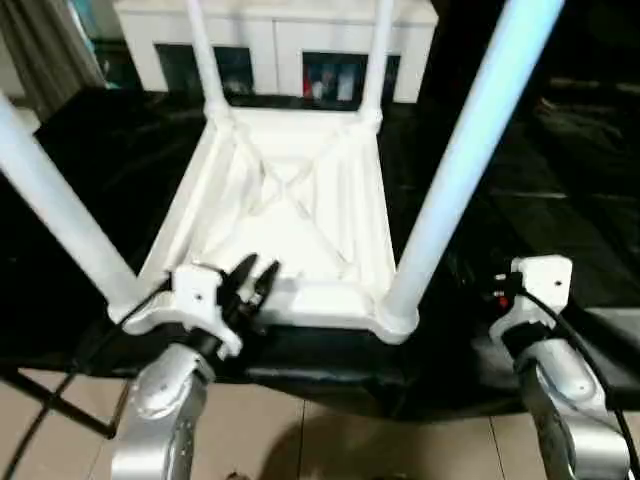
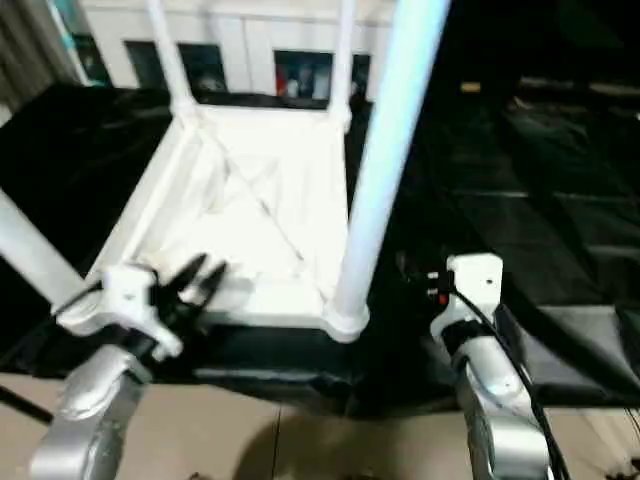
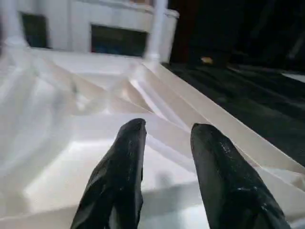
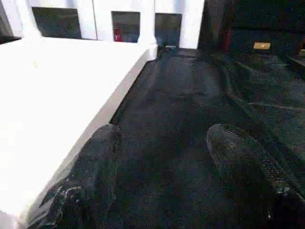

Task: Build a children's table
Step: Rotate leg to tighten

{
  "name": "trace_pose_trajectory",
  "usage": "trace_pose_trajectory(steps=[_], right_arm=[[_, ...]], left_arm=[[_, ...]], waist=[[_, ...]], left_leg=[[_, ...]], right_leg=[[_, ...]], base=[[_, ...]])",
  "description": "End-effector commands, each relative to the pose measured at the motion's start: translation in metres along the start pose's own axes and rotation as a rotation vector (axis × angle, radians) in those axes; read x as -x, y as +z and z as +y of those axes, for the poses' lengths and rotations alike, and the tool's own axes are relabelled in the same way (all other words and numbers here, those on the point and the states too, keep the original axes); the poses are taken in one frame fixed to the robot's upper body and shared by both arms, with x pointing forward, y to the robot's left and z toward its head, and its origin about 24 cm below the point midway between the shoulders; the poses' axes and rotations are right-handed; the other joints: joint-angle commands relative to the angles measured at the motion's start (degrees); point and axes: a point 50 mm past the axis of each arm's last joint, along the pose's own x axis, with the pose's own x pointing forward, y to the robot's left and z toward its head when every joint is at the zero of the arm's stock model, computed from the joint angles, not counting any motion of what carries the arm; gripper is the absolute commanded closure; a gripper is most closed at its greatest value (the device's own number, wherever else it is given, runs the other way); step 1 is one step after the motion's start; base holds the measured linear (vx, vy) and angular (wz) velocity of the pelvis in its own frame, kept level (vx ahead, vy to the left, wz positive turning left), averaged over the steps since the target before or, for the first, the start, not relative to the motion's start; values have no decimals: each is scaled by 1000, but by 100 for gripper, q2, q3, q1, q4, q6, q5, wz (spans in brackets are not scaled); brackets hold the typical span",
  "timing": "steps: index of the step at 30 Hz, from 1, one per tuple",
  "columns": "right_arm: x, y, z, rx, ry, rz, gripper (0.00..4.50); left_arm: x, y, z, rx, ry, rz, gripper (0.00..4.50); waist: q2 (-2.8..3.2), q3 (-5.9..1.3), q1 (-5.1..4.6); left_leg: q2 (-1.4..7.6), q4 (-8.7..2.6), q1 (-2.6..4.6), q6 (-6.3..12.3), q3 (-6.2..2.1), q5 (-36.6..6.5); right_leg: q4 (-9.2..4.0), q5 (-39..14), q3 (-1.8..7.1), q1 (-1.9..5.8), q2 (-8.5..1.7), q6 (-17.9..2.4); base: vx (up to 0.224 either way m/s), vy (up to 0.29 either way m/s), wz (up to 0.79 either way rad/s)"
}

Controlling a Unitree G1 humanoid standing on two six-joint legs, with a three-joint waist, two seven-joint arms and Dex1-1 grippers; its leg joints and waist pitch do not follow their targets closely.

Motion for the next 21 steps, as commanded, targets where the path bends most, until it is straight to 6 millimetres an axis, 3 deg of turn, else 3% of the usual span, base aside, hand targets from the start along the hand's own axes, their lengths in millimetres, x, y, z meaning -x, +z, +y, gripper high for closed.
trace_pose_trajectory(steps=[1, 4, 8, 10, 11, 13, 14, 21], right_arm=[[2, 0, 5, 3, 11, 17, 137], [4, 1, 7, 2, 19, 26, 137], [7, 1, 3, 20, 5, 28, 137], [9, -1, 0, 12, -14, 35, 137], [10, -2, -2, 12, -28, 39, 137], [12, -3, -3, 9, -40, 41, 137], [12, -3, -3, 6, -46, 42, 137], [15, -9, -1, 2, -49, 65, 137]], left_arm=[[3, 1, 0, -24, 26, 24, 270], [4, 2, -1, -39, 33, 30, 270], [4, 3, -5, -26, 2, 27, 270], [4, 4, -6, -26, -10, 19, 242], [4, 6, -8, -29, -29, 2, 242], [4, 8, -9, -34, -35, -5, 226], [4, 8, -9, -36, -32, -4, 206], [2, 4, -4, -65, 7, 33, 160]], waist=[[-46, -304, 2], [-33, -325, 7], [-13, -341, 16], [-16, -347, 17], [39, -345, 20], [8, -351, 22], [46, -356, 23], [66, -359, 13]], left_leg=[[67, -463, 21, 148, -27, -1728], [57, -462, 9, 83, -45, -1612], [50, -450, 10, 78, -40, -1513], [43, -443, 12, 103, -38, -1472], [44, -447, 18, 95, -43, -1476], [40, -438, 12, 106, -40, -1469], [40, -439, 11, 94, -44, -1454], [28, -444, 6, 88, -53, -1590]], right_leg=[[-484, -1537, 89, 177, -31, -626], [-457, -1291, 88, 211, -39, -563], [-439, -986, 88, 228, -37, -669], [-433, -937, 86, 233, -43, -676], [-438, -917, 85, 228, -43, -688], [-433, -888, 85, 240, -43, -699], [-432, -839, 82, 243, -47, -714], [-453, -1106, 72, 248, -45, -642]], base=[[0, 0, 0], [0, 0, 0], [0, 0, 0], [0, 0, 0], [0, 0, 0], [0, 0, 0], [0, 0, 0], [0, 0, 0]])
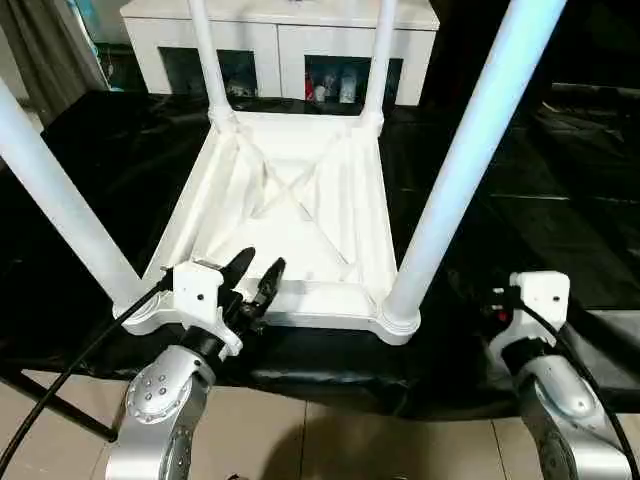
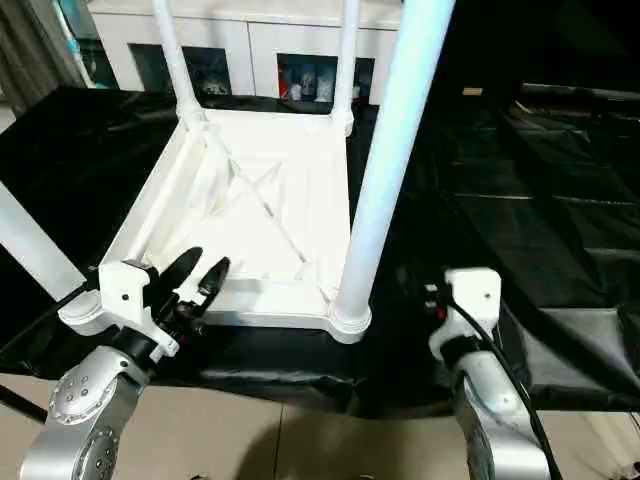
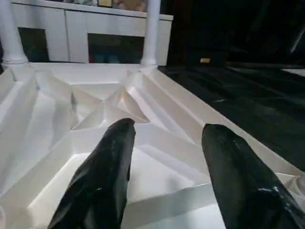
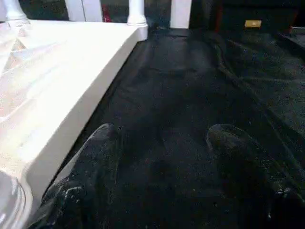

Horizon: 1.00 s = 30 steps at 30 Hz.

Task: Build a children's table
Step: Rotate leg to tighten, then move to table

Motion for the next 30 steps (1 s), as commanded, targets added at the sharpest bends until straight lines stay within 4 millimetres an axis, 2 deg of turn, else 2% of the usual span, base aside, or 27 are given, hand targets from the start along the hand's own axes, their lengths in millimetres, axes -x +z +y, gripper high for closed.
trace_pose_trajectory(steps=[1, 3, 4, 5, 7, 8, 9, 10, 11, 12, 13, 14, 15, 16, 17, 18, 19, 20, 21, 22, 23, 24, 25, 26, 28, 29, 30], right_arm=[[0, 3, 1, 4, -5, -8, 137], [-2, 4, 2, -3, 1, -11, 137], [-2, 4, 2, -2, 3, -13, 137], [-3, 4, 3, -1, 3, -13, 137], [-4, 5, 3, 7, 12, -14, 137], [-4, 6, 4, 8, 20, -17, 137], [-5, 6, 4, 6, 24, -19, 137], [-5, 6, 4, 8, 25, -19, 137], [-5, 6, 4, 10, 28, -22, 137], [-5, 6, 4, 12, 33, -25, 137], [-5, 6, 4, 10, 36, -28, 137], [-4, 6, 4, -2, 47, -36, 137], [-4, 6, 4, -14, 57, -41, 137], [-4, 6, 4, -14, 57, -41, 137], [-3, 6, 4, -20, 67, -45, 137], [-2, 6, 5, -23, 80, -52, 137], [0, 9, 10, -56, 128, -79, 137], [1, 11, 14, -69, 158, -96, 137], [1, 13, 17, -76, 178, -106, 137], [1, 14, 18, -76, 184, -109, 137], [1, 15, 20, -77, 197, -117, 137], [-1, 20, 27, -59, 221, -148, 137], [-1, 20, 27, -59, 221, -148, 137], [-3, 20, 28, -21, 207, -162, 137], [-3, 18, 29, 2, 201, -161, 137], [-4, 16, 29, 6, 195, -155, 137], [-4, 15, 28, 3, 187, -152, 137]], left_arm=[[-1, -1, 2, -22, 9, 14, 160], [-1, -1, 2, -22, 7, 15, 144], [-1, -1, 2, -20, 8, 16, 130], [-1, -1, 2, -17, 8, 18, 130], [-2, -2, 0, -17, 2, 26, 120], [-2, -3, -1, -20, 1, 36, 118], [-2, -4, -1, -22, 0, 39, 110], [-1, -4, -2, -22, 0, 39, 110], [-1, -5, -2, -19, 0, 39, 110], [0, -6, -2, -12, 0, 40, 110], [2, -8, -2, 1, 12, 38, 110], [4, -10, 1, 11, 44, 33, 110], [6, -11, 3, 7, 66, 32, 110], [6, -11, 3, 7, 66, 32, 110], [6, -11, 4, -8, 73, 30, 110], [7, -11, 5, -30, 81, 29, 110], [8, -8, 8, -54, 90, 9, 110], [7, -6, 9, -63, 96, -1, 110], [7, -4, 10, -67, 99, -8, 110], [7, -4, 10, -68, 99, -8, 110], [7, -3, 10, -70, 99, -10, 110], [3, -1, 10, -76, 93, -14, 110], [3, -1, 10, -76, 93, -14, 110], [2, 0, 10, -83, 87, -15, 110], [0, 0, 10, -91, 82, -14, 110], [-1, 0, 11, -100, 76, -13, 110], [-2, 0, 11, -106, 73, -13, 110]], waist=[[-12, -302, 15], [-15, -316, 17], [-21, -359, 20], [-9, -416, 26], [-31, -674, 24], [-39, -703, 26], [15, -673, 46], [10, -645, 31], [70, -590, 50], [75, -423, -79], [211, -184, -249], [275, -127, 161], [299, -51, 424], [361, -41, 627], [137, -204, 738], [-329, -51, 455], [-228, -30, 524], [-245, 98, 596], [-49, -111, 745], [-38, -146, 679], [-5, -112, 579], [33, -178, 462], [33, -178, 462], [36, -192, 518], [31, -173, 529], [59, -172, 528], [63, -193, 464]], left_leg=[[34, -446, 10, 83, -44, -1630], [27, -420, -11, 116, -38, -1412], [-15, -325, -105, 415, -13, -370], [-41, -243, -136, 622, -8, 327], [-307, 138, -341, 1619, 32, 2848], [-354, 180, -410, 1795, 17, 2979], [-298, 161, -496, 2037, 2, 1775], [-253, 142, -507, 2011, 5, 999], [-164, 101, -421, 1845, 1, -96], [-71, 35, -204, 1186, -18, -2235], [63, -175, 80, 339, -173, -4255], [377, -1011, -845, -163, -133, -5342], [333, -1195, -957, -290, 193, -5634], [268, -1217, -936, -342, 456, -5773], [409, -806, -909, -343, 517, -4157], [65, 1254, 335, -267, 55, -1484], [-267, 1180, -423, 223, -487, -431], [-306, 1104, -388, 184, -580, -406], [-114, 433, 223, 77, -564, -1214], [-27, 208, 338, 166, -506, -1265], [29, -14, 357, 350, -486, -1722], [-7, -193, 281, 862, -311, -1868], [-7, -193, 281, 862, -311, -1868], [-1, -99, 95, 1288, -326, -1373], [53, -22, 24, 1346, -398, -1167], [71, -57, 41, 1342, -410, -1213], [31, -184, 61, 1390, -400, -1383]], right_leg=[[-435, -1227, 71, 227, -43, -624], [-428, -1017, 79, 210, -39, -656], [-358, 167, 51, 172, 14, -943], [-292, 938, 22, 139, 43, -1105], [-90, 4148, -136, -44, 226, -1643], [-89, 4552, -164, -87, 213, -1714], [-350, 3097, -242, -261, 132, -1850], [-457, 1929, -263, -270, 99, -1790], [-589, 297, -308, -307, 54, -1679], [-798, -2767, -488, -388, 59, -968], [-996, -4326, -1019, -496, 327, 170], [1067, -2454, -792, 577, 165, -119], [1134, -2126, -867, 628, 231, -332], [1306, -2101, -925, 560, 299, -410], [1475, -3659, -108, 812, 83, -127], [-697, -7602, 438, -815, -793, 268], [-592, -6859, 832, 114, -640, -176], [-571, -6559, 730, 149, -594, -254], [-269, -4743, 681, 180, -394, -527], [-150, -3533, 543, 166, -214, -734], [-64, -2799, 422, 127, -45, -937], [-176, -1756, 349, 315, -183, -1308], [-176, -1756, 349, 315, -183, -1308], [-548, -2291, 557, 530, -685, -1153], [-774, -2998, 684, 585, -933, -995], [-815, -3181, 659, 581, -949, -931], [-803, -3193, 534, 590, -803, -824]], base=[[0, 0, 0], [0, 0, 0], [0, 0, 0], [0, 0, 0], [-28, 6, 0], [-105, 12, 4], [-105, 12, 4], [-164, 26, 6], [-203, 42, 0], [-203, 42, 0], [-220, 70, -14], [-265, 48, -13], [-265, 48, -13], [-225, -44, 3], [-79, -160, 8], [-79, -160, 8], [-54, -78, 0], [-123, 46, 14], [-123, 46, 14], [-168, 17, 42], [-154, 43, 33], [-154, 43, 33], [-99, 113, 7], [-56, 164, 0], [-44, 185, 0], [-34, 253, -4], [-34, 253, -4]])
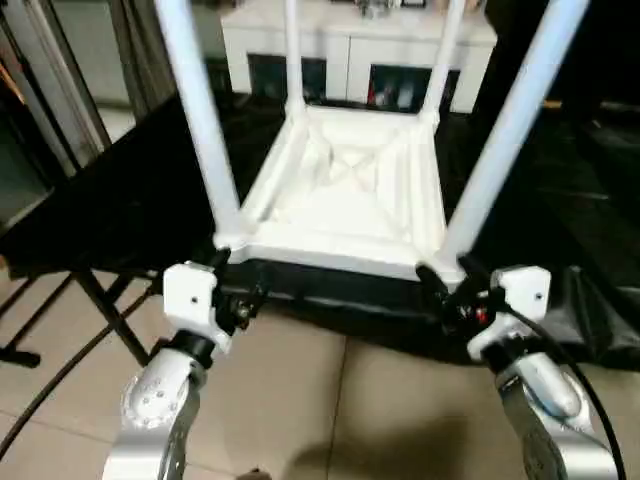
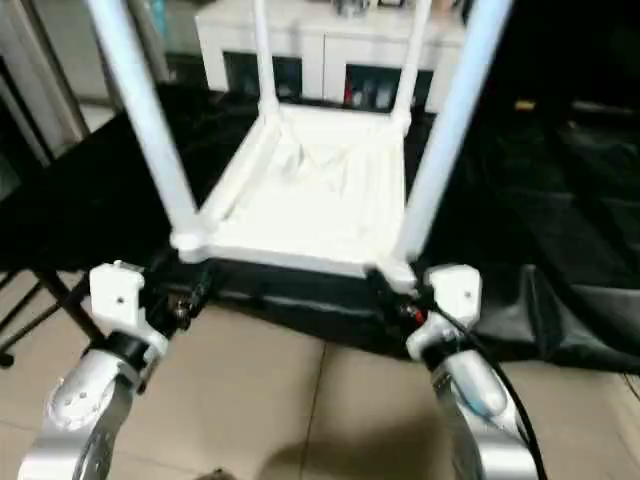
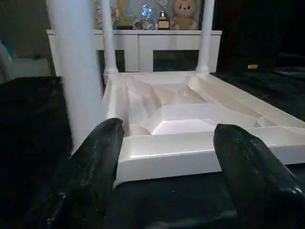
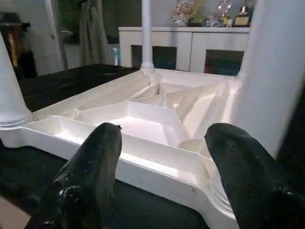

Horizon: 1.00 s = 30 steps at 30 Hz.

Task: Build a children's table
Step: Move to table

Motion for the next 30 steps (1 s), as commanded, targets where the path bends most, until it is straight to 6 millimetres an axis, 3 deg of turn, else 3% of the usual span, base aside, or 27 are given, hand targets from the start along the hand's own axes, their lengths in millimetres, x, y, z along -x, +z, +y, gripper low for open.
trace_pose_trajectory(steps=[1, 2, 3, 4, 5, 7, 8, 9, 10, 11, 12, 13, 14, 15, 16, 18, 20, 21, 22, 23, 24, 25, 26, 27, 28, 29, 30], right_arm=[[-2, -3, 2, -4, -9, 9, 137], [-3, -2, 2, -14, -14, 8, 137], [-4, -1, 3, -17, -12, 1, 137], [-5, -1, 3, -17, -10, 2, 137], [-7, -2, 3, -13, -6, 24, 137], [-9, -3, 3, -21, -3, 34, 137], [-12, -4, 2, -21, -12, 53, 137], [-12, -4, 2, -21, -12, 53, 137], [-14, -3, 1, -20, -13, 45, 137], [-15, -2, 1, -28, -10, 34, 137], [-15, -1, 1, -31, -9, 31, 137], [-16, -1, 1, -27, -5, 32, 137], [-16, -1, 1, -18, -1, 32, 137], [-17, -1, 0, -11, 3, 33, 137], [-17, 0, 0, -8, 6, 35, 137], [-19, 0, 0, -3, 10, 38, 137], [-21, 0, -2, -1, -3, 45, 137], [-21, -1, -3, -1, -11, 50, 137], [-22, 0, -4, -1, -9, 46, 137], [-23, 0, -4, -2, -8, 45, 137], [-25, -2, -4, 16, -17, 72, 137], [-25, -4, -5, 23, -24, 90, 137], [-26, -5, -5, 27, -27, 99, 137], [-27, -5, -6, 56, -43, 99, 137], [-28, -6, -7, 77, -50, 103, 137], [-29, -6, -8, 83, -46, 105, 137], [-30, -5, -9, 82, -53, 95, 137]], left_arm=[[-4, 1, 4, -35, 0, 0, 110], [-5, 1, 5, -40, -2, 0, 110], [-7, 2, 7, -40, -1, 0, 110], [-7, 2, 7, -41, 0, 0, 110], [-8, 2, 7, -41, 0, 0, 110], [-10, 2, 8, -52, 25, 6, 110], [-12, 5, 6, -53, 33, -19, 110], [-12, 5, 6, -53, 33, -19, 110], [-13, 4, 1, -69, 28, -16, 110], [-13, 3, -2, -62, 29, -8, 110], [-13, 3, -3, -58, 29, -6, 110], [-14, 3, -4, -52, 29, -6, 110], [-14, 2, -5, -51, 28, -6, 110], [-14, 2, -7, -52, 26, -6, 110], [-15, 2, -8, -52, 29, -7, 110], [-16, 2, -8, -52, 35, -8, 110], [-18, 2, -7, -47, 50, -5, 110], [-18, 2, -7, -44, 54, -4, 110], [-19, 2, -6, -17, 68, -4, 110], [-19, 2, -6, -8, 70, -6, 110], [-19, 2, -4, 11, 93, 1, 110], [-19, 3, -3, 5, 96, 1, 110], [-19, 3, -3, -3, 96, 1, 110], [-19, 3, -3, -7, 93, -1, 110], [-19, 3, -2, -12, 93, 6, 110], [-18, 2, -2, -15, 96, 16, 110], [-18, 0, 0, -15, 103, 31, 110]], waist=[[-61, -171, -66], [122, -247, -349], [160, -262, -455], [177, -279, -511], [146, -232, -520], [16, -191, -568], [-120, -243, -536], [-346, -265, -500], [-316, -165, -194], [-343, -120, -288], [-126, -117, -380], [76, -243, -533], [192, -334, -335], [295, -437, -329], [331, -447, -290], [321, -465, -266], [192, -431, -202], [-55, -405, -214], [-265, -427, -266], [-258, -366, -240], [-593, -500, -32], [-564, -404, -56], [-588, -291, -112], [-560, -300, -53], [-528, -272, -59], [-388, -256, -58], [-368, -175, -144]], left_leg=[[410, -528, 31, 964, -287, -1367], [251, -886, 386, 1193, -250, -1725], [253, -1000, 463, 1360, -277, -1690], [275, -1057, 453, 1536, -306, -1472], [435, -1148, 293, 1707, -339, -1166], [538, -1228, 237, 1318, -242, -1393], [802, -1214, 361, 122, 133, -2203], [810, -1148, 375, -516, 207, -2615], [-134, 728, -3, -519, -527, -1388], [-234, 765, -364, -528, -751, -802], [179, -92, -101, -931, -784, -1016], [841, -505, 320, -1036, -1137, -779], [1798, -974, 238, -1545, -1033, -1111], [1753, -914, 175, -1659, -821, -54], [1631, -863, 187, -1718, -557, 404], [1362, -841, 408, -1542, -117, 1015], [1543, -995, 476, -1181, 65, 602], [1586, -1081, 483, -419, 111, -211], [1344, -1065, 271, 13, -70, -756], [1027, -1040, 36, 147, 105, -1616], [-59, 612, -184, 648, 282, -1512], [-12, 609, -352, 640, 149, -1159], [15, 629, -447, 455, 57, -705], [2, 516, -408, 286, -19, -499], [63, 200, -356, 144, -195, -495], [216, -96, -230, 213, -323, -625], [380, -344, -132, 248, -417, -1061]], right_leg=[[-788, -2608, 309, 63, -668, -921], [-276, -1666, -236, -256, 131, -695], [118, -1222, -446, -360, 342, -594], [514, -874, -590, -431, 395, -451], [794, -637, -728, -450, 299, -115], [761, -398, -785, -429, 151, -86], [444, -545, -537, -424, -132, -342], [244, -998, -333, -372, -338, -577], [-751, -3277, 951, -350, -1162, -926], [-568, -3359, 659, 15, -806, -1059], [-490, -2436, 130, -269, 312, -876], [-86, -1649, -115, -557, 473, -720], [1005, -927, -336, -886, 266, -126], [1185, -653, -492, -953, 225, 8], [1200, -520, -627, -1026, 264, -77], [956, -77, -904, -920, 263, -441], [770, 407, -829, -876, 128, -621], [494, 850, -601, -783, -46, -921], [374, 881, -509, -518, -121, -1106], [135, 455, -422, -356, -170, -1295], [-602, -750, -135, -128, -677, -1593], [-630, -1068, 28, -26, -828, -1391], [-600, -1524, -140, -85, -817, -923], [-650, -1912, -149, -96, -783, -391], [-621, -2326, -73, -46, -786, 535], [-716, -2571, -137, -51, -786, 717], [-728, -2837, -349, -175, -438, 805]], base=[[-36, 269, -3], [-23, 273, 5], [-23, 273, 5], [-26, 253, 4], [-19, 115, -1], [-64, 195, -5], [-74, 179, -9], [-85, 134, -24], [-29, 149, -56], [-29, 149, -56], [-11, 164, -85], [-101, 163, -39], [-162, 189, -60], [-135, 124, -18], [-102, 62, -49], [-87, 34, -61], [-91, -90, -59], [-92, -129, -56], [-106, -215, -42], [-111, -248, -24], [-111, -248, -24], [-94, -233, -15], [-40, -119, -8], [-81, -218, -14], [-91, -167, -11], [-91, -167, -11], [-109, -130, -11]])
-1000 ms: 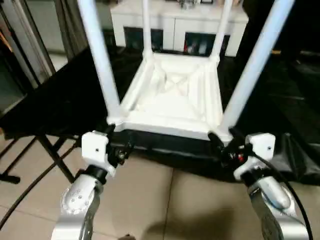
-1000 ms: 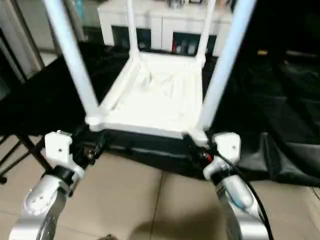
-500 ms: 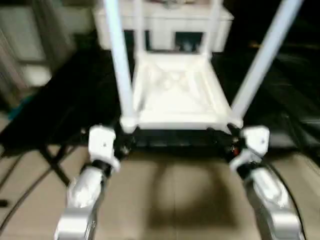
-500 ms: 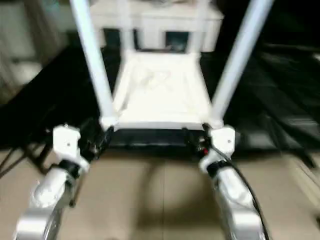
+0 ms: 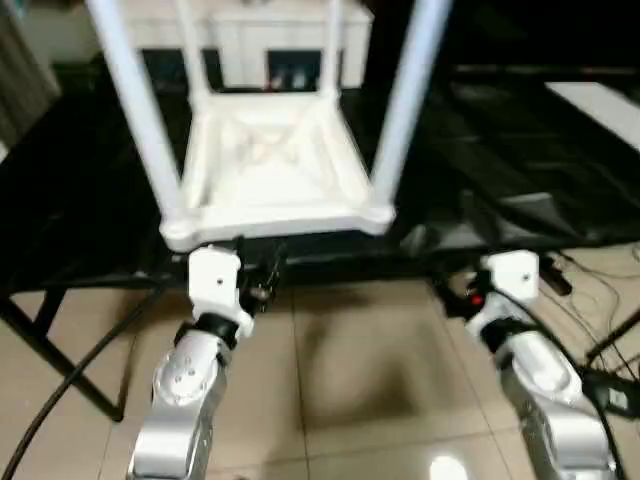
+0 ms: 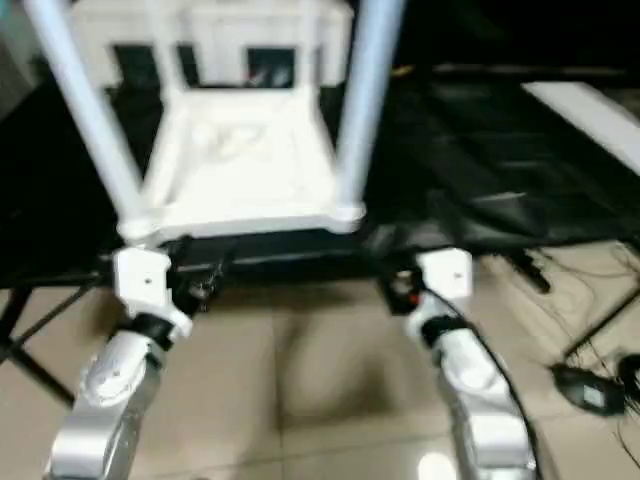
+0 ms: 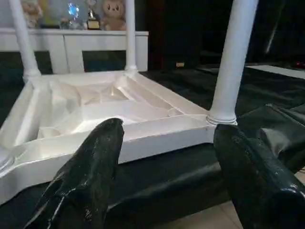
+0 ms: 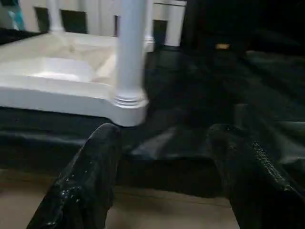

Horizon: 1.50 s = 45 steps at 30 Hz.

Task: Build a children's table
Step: Move to table

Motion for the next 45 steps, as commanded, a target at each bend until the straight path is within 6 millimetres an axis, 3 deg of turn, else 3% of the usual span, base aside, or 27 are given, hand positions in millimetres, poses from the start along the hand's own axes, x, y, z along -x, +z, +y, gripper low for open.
trace_pose_trajectory(steps=[1, 4, 6, 7, 9, 10, 11, 12, 14, 15, 17, 18, 20, 24, 25, 26, 28, 30, 31, 32, 34, 35, 37, 39, 40, 42, 45], right_arm=[[-5, 6, 3, -33, 10, -34, 137], [-6, 10, 2, -77, 18, -56, 137], [-7, 11, 3, -62, 20, -56, 137], [-8, 12, 4, -48, 25, -59, 137], [-10, 12, 6, -11, 28, -67, 137], [-10, 12, 6, -8, 28, -67, 137], [-11, 12, 6, -8, 28, -66, 137], [-11, 12, 6, -7, 27, -66, 137], [-12, 12, 5, 0, 23, -67, 137], [-13, 13, 5, 3, 21, -72, 137], [-13, 14, 4, 9, 18, -81, 137], [-12, 14, 4, -32, 18, -81, 137], [-12, 14, 4, -48, 22, -85, 137], [-8, 13, 8, -47, 77, -95, 137], [-8, 12, 10, -49, 94, -95, 137], [-6, 12, 14, -27, 134, -99, 137], [-1, 10, 21, -11, 208, -103, 137], [7, 6, 26, -32, 295, -112, 137], [8, 5, 27, -36, 305, -116, 137], [13, 5, 27, -36, 332, -128, 137], [19, 5, 29, -43, 387, -139, 137], [19, 5, 29, -70, 394, -136, 137], [18, 3, 29, -76, 403, -122, 137], [17, 3, 28, -58, 392, -132, 137], [17, 3, 27, -55, 383, -133, 137], [16, 2, 26, -57, 362, -132, 137], [12, -2, 25, -48, 331, -116, 137]], left_arm=[[0, 0, 9, 5, 44, 14, 110], [0, 2, 9, 15, 35, -1, 110], [0, 3, 9, 15, 37, 0, 110], [0, 3, 9, 16, 36, 0, 110], [-1, 3, 8, 17, 36, 0, 110], [-1, 3, 9, 19, 37, 2, 110], [-1, 3, 9, 21, 38, 3, 110], [-1, 3, 9, 21, 37, 4, 110], [-2, 3, 9, 20, 35, 4, 110], [-3, 3, 9, 21, 33, 3, 110], [-3, 3, 9, 24, 33, 2, 110], [-3, 2, 8, 26, 34, 4, 110], [-3, 1, 8, 31, 31, 9, 110], [-1, -3, 7, 41, 31, 21, 110], [-1, -4, 7, 42, 32, 22, 110], [1, -5, 8, 49, 42, 24, 110], [4, -6, 9, 63, 59, 21, 110], [15, -8, 12, 88, 89, -4, 110], [18, -8, 13, 94, 94, -12, 110], [26, -9, 14, 102, 102, -30, 110], [45, -11, 13, 115, 97, -65, 110], [50, -14, 14, 119, 107, -54, 110], [58, -15, 16, 122, 134, -68, 110], [63, -15, 19, 123, 160, -72, 110], [63, -16, 20, 119, 171, -66, 110], [60, -17, 22, 83, 179, -44, 81], [49, -16, 27, 79, 149, -25, 70]], waist=[[-11, -165, -5], [148, -177, -56], [48, -1, -52], [-33, 104, -90], [260, 2, -170], [338, 115, -70], [196, -12, -91], [-139, -52, -63], [-120, 100, -76], [-12, 29, -36], [55, -22, -27], [315, -210, -199], [360, -312, -532], [157, -285, -576], [9, -198, -542], [-386, -232, -468], [-325, -261, -207], [-262, -130, -198], [-120, -93, -129], [-65, -44, -121], [390, 11, -224], [519, -1, -441], [450, -207, -398], [340, -308, -218], [202, -320, -214], [12, -222, -194], [33, -149, -152]], left_leg=[[523, -481, -62, 227, -269, -888], [1267, -862, 141, 343, -453, -1588], [979, -826, 222, -7, -226, -2237], [331, -160, 735, -151, 155, -1695], [874, -561, 817, -66, -113, -2985], [1579, -1363, 246, -110, -393, -4396], [745, -1288, 193, -48, -293, -4806], [332, -668, -1, 94, -292, -3536], [336, 745, -183, 349, -241, -993], [417, 802, -516, 285, -348, -478], [508, 323, -440, 450, -224, -335], [703, -398, 366, 253, -409, -322], [1291, -715, 1099, 1786, -1214, -256], [1027, -778, 863, 2620, -911, 1289], [679, -751, 727, 2330, -522, 829], [13, -474, 343, 1632, -117, -693], [-236, 419, 61, 873, -265, -740], [-60, 574, -220, 208, -438, -6], [124, 479, -310, 366, -405, 562], [191, 393, -175, 377, -365, 572], [383, -571, -391, 911, -439, 430], [677, -730, 68, 803, -578, -551], [1065, -672, 420, 1090, -921, -325], [832, -280, 410, 1055, -913, 5719], [545, -328, 305, 581, -734, 6127], [208, -357, 71, 288, -358, 2710], [453, -705, 61, 157, -346, -984]], right_leg=[[-1081, -2890, 383, 313, -694, 1334], [-884, -1252, 393, 479, -822, 299], [-1125, -2513, 451, 375, -956, 204], [-1797, -5299, -22, 45, -893, 931], [-1584, -3956, -570, 473, -535, 1112], [-33, -2461, -299, 940, -443, 638], [324, -1510, 181, 831, -175, 95], [-484, -4217, 599, 1124, -884, 361], [-1580, -6116, 707, 1009, -1943, 35], [-1412, -5257, 550, 1310, -1934, -57], [-1394, -3781, -73, 1496, -1494, -361], [-814, -2228, -221, 1236, -465, -555], [467, -1191, 155, 189, -164, 94], [679, -180, 467, -304, -321, 762], [186, 640, 600, -297, -382, 316], [-476, 376, 1059, 366, -469, 268], [-929, -2488, 1706, 895, -1182, -309], [-930, -2083, 1502, 974, -1085, -1139], [-1101, -1938, 632, 937, -1407, -892], [-1319, -2392, 406, 781, -1446, -847], [-1114, -2134, -484, 1364, -784, -284], [-625, -1669, -296, 888, -291, -247], [10, -320, 224, 357, -215, -334], [-12, 1143, 652, 96, -332, 298], [-264, 1550, 737, 205, -366, 426], [-583, 1289, 849, 329, -546, 50], [-714, -442, 902, 376, -735, -526]], base=[[-82, -111, -3], [-79, -83, 5], [-62, -50, 9], [-103, -34, 7], [-52, 18, -2], [41, 77, -2], [59, 33, 18], [59, 33, 18], [58, -32, 36], [65, -10, 37], [131, 48, 44], [147, 47, 46], [189, 58, 16], [190, -7, -11], [155, -62, -3], [179, -99, 11], [188, -101, 6], [168, -59, -5], [161, -28, 18], [185, 83, 30], [207, 127, 27], [252, 113, 14], [231, 91, 13], [137, 75, 8], [71, 43, -4], [0, 0, 0], [-43, -43, 2]])
